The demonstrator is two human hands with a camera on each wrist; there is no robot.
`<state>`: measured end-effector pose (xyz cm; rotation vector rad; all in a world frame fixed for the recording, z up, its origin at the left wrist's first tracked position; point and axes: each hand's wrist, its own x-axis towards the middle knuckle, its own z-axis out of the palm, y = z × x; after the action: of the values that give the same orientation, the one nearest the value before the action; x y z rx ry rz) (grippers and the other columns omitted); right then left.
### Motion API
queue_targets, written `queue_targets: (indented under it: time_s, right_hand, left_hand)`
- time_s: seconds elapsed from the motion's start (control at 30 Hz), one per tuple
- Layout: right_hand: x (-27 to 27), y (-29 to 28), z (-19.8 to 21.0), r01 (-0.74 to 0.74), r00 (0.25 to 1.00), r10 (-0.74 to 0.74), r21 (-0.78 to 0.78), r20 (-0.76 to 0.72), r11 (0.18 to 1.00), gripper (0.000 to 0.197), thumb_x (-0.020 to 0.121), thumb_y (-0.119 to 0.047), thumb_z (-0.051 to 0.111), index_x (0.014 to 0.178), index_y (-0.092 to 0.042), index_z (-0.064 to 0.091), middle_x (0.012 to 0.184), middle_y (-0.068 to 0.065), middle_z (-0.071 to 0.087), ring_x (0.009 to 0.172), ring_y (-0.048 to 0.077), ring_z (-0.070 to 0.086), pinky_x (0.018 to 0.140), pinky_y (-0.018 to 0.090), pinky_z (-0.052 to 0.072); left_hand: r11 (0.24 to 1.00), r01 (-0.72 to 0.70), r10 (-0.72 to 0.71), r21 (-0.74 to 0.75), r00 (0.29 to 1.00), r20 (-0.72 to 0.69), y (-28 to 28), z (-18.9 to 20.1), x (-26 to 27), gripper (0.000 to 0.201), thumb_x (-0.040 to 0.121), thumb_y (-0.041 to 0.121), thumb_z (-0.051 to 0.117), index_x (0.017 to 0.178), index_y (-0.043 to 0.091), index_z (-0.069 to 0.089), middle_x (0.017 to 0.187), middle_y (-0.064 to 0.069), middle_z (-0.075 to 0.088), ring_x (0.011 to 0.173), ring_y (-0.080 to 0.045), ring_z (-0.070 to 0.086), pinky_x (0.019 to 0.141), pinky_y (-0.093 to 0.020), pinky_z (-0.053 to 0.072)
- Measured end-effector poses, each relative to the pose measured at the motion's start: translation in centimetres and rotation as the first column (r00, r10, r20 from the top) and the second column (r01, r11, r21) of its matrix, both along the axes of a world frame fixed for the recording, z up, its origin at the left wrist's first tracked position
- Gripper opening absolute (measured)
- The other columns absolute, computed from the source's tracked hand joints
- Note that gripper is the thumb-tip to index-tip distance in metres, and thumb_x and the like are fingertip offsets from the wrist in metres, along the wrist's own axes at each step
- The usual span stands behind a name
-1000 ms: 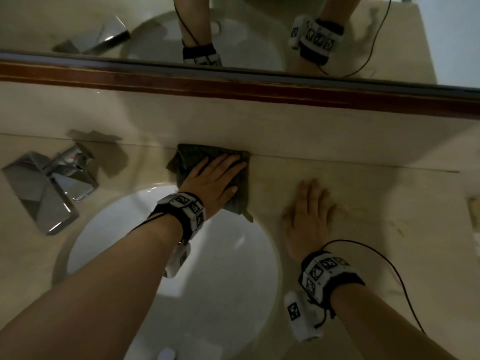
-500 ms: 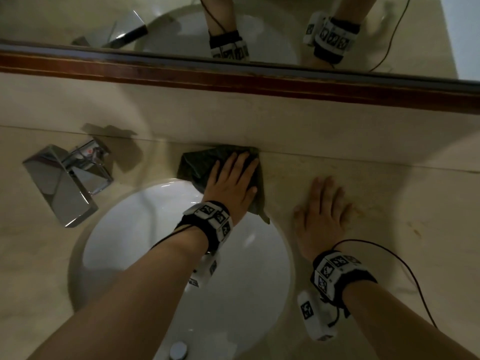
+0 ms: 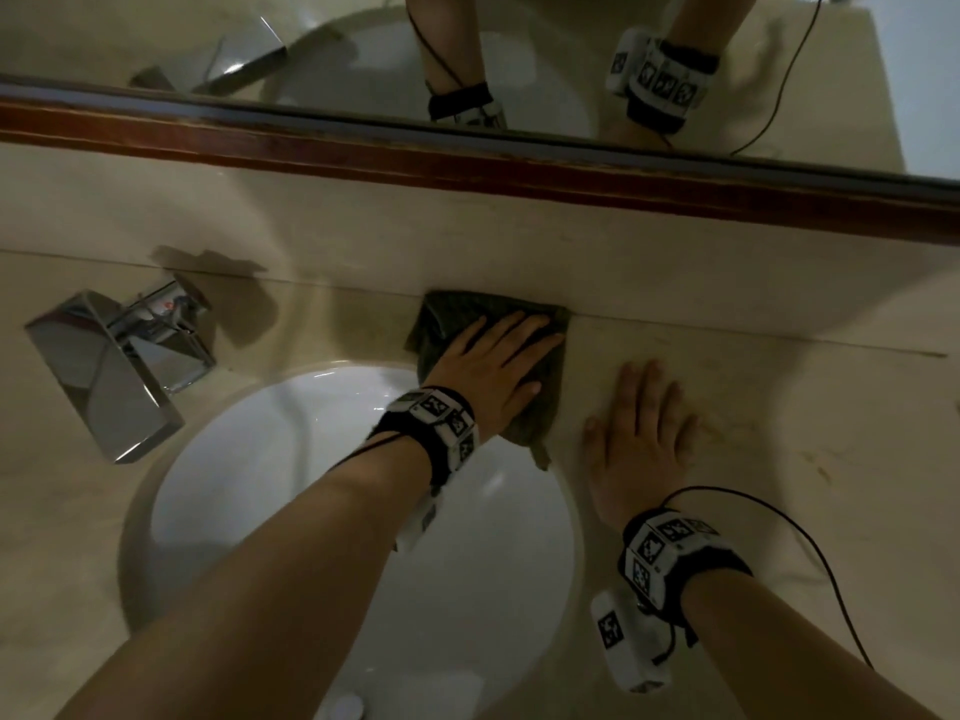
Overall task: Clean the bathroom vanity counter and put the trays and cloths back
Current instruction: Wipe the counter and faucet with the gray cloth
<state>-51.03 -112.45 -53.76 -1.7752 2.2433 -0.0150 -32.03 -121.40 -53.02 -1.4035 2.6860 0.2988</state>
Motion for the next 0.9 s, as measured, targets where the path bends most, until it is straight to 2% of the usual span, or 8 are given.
queue_targets:
  time_s: [0.1,0.3,0.5,0.6,0.67,0.73,0.83,0.9]
  right_hand:
    - [0.0,0.1,-0.1,-0.009,1.0,0.009,0.027,-0.002,1.0,0.073,0.089,-0.054,0.009,0.153,-0.021,-0.007,0.16,0.003,-0.012,0.147,0.03,-0.01,0.117,0.054,-0.006]
    - [0.1,-0.1,0.1,0.0,1.0,0.0,0.019,-0.01,1.0,0.074,0.089,-0.052,0.011,0.154,-0.019,-0.001,0.161,0.005,-0.007,0.147,0.032,-0.005,0.117,0.053,-0.006]
    - [0.4,-0.1,0.9,0.004,1.0,-0.005,0.057,0.008,0.998,0.074,0.089,-0.052,0.013,0.154,-0.018,0.001,0.161,0.007,-0.003,0.147,0.034,-0.002,0.116,0.056,-0.002]
    - [0.0,-0.3,1.8,-0.002,0.996,-0.004,0.068,0.086,0.998,0.072,0.092,-0.049,0.018,0.154,-0.018,-0.002,0.161,0.005,-0.01,0.147,0.031,-0.009,0.116,0.051,-0.011]
    - [-0.6,-0.7,2.5,-0.016,0.986,-0.002,0.109,0.166,0.994,0.07,0.096,-0.033,0.034,0.153,-0.02,-0.004,0.16,0.003,-0.014,0.146,0.028,-0.015,0.116,0.048,-0.013]
    - [-1.6,-1.1,3.5,-0.004,0.953,-0.031,0.113,0.302,0.994,0.076,0.091,-0.01,0.043,0.154,-0.018,0.0,0.16,0.001,-0.011,0.147,0.023,-0.011,0.119,0.045,-0.008]
    - [-3.8,-1.1,5.1,0.125,0.85,-0.124,0.033,0.512,0.992,0.075,0.089,0.006,0.042,0.153,-0.016,0.01,0.161,0.0,0.002,0.147,0.015,0.009,0.119,0.029,0.011]
    - [-5.7,-0.5,5.9,0.197,0.824,-0.149,-0.031,0.547,0.98,0.072,0.089,0.009,0.041,0.152,-0.016,0.016,0.16,0.0,0.009,0.145,0.014,0.015,0.115,0.022,0.015]
  left_hand:
    - [0.999,-0.048,0.048,-0.001,0.999,0.007,-0.3,0.1,3.0,0.056,0.097,0.05,0.016,0.151,0.035,0.013,0.158,0.01,0.014,0.144,-0.015,0.017,0.116,-0.038,0.008]
    - [0.981,-0.192,0.192,0.003,0.981,0.04,0.3,0.1,7.8,0.057,0.095,0.05,0.011,0.15,0.036,0.007,0.158,0.01,0.011,0.146,-0.015,0.012,0.117,-0.039,0.005]
    - [0.917,-0.393,0.396,0.07,0.918,-0.033,1.9,0.4,3.3,0.059,0.095,0.047,0.015,0.152,0.032,0.006,0.159,0.004,0.006,0.146,-0.019,0.005,0.117,-0.044,0.002]
    - [0.941,-0.329,0.332,0.073,0.943,-0.033,2.3,0.5,0.0,0.061,0.095,0.048,0.014,0.152,0.031,0.004,0.159,0.003,0.005,0.146,-0.02,0.004,0.116,-0.045,0.001]
    - [0.959,-0.267,0.27,0.099,0.963,-0.018,2.0,0.7,-2.8,0.059,0.098,0.046,0.019,0.152,0.031,0.0,0.16,0.004,0.0,0.147,-0.02,0.001,0.116,-0.044,-0.001]
    - [0.965,-0.232,0.236,0.122,0.972,-0.016,1.9,0.9,-5.5,0.06,0.099,0.044,0.022,0.152,0.03,-0.003,0.16,0.004,-0.003,0.147,-0.02,-0.003,0.116,-0.045,-0.003]
    - [0.971,-0.184,0.189,0.155,0.982,-0.016,2.1,1.3,-9.4,0.06,0.1,0.042,0.024,0.152,0.029,-0.003,0.16,0.004,-0.006,0.147,-0.02,-0.005,0.116,-0.047,-0.004]
    - [0.974,-0.149,0.157,0.171,0.987,-0.031,2.3,1.4,-12.2,0.06,0.1,0.042,0.025,0.153,0.029,-0.002,0.16,0.004,-0.006,0.147,-0.019,-0.005,0.116,-0.047,-0.004]
